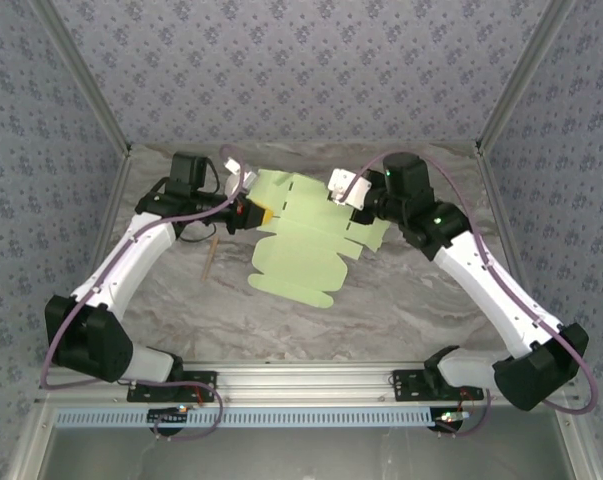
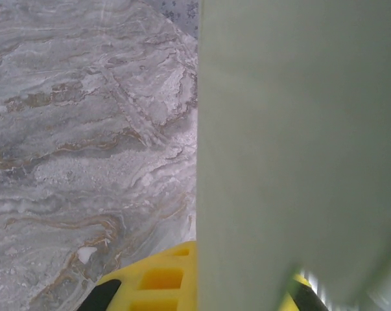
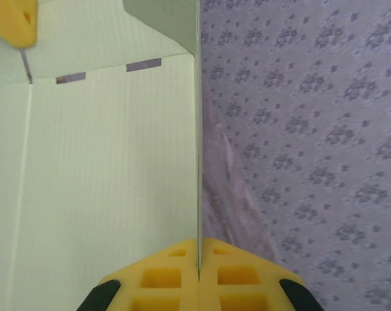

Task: Fold the paper box

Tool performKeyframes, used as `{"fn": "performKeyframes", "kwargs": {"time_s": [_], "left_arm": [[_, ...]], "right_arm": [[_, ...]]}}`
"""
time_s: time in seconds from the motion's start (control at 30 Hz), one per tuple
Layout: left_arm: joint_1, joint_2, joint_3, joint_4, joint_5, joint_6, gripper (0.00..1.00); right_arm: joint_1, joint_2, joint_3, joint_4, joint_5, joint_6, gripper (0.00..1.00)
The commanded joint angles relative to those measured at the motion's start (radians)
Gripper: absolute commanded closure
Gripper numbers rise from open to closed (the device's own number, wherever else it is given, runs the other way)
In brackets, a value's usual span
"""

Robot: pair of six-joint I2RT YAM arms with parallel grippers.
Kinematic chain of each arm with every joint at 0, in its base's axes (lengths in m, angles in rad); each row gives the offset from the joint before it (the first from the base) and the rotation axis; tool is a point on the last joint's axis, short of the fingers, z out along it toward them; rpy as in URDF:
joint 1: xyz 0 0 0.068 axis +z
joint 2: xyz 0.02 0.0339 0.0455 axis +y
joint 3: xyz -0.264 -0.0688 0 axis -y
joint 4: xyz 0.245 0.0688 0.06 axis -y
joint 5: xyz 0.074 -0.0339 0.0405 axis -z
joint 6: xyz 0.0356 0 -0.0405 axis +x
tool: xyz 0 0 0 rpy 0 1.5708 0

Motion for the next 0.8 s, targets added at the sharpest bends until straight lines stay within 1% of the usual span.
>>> {"fn": "performKeyframes", "kwargs": {"time_s": [0.0,0.13,0.4,0.53,0.77], "left_arm": [[0.006,-0.007,0.082,0.024,0.065,-0.053,1.00],[0.007,0.003,0.095,0.018,0.061,-0.070,1.00],[0.007,0.026,0.105,0.031,0.060,-0.114,1.00],[0.009,0.036,0.106,0.033,0.059,-0.126,1.00],[0.010,0.045,0.111,0.040,0.058,-0.141,1.00]], "right_arm": [[0.042,-0.013,-0.081,0.146,0.187,-0.111,1.00],[0.089,-0.025,-0.172,0.268,0.275,-0.177,1.00],[0.149,-0.031,-0.260,0.429,0.394,-0.286,1.00],[0.161,-0.035,-0.292,0.478,0.417,-0.332,1.00],[0.169,-0.038,-0.338,0.537,0.417,-0.391,1.00]]}}
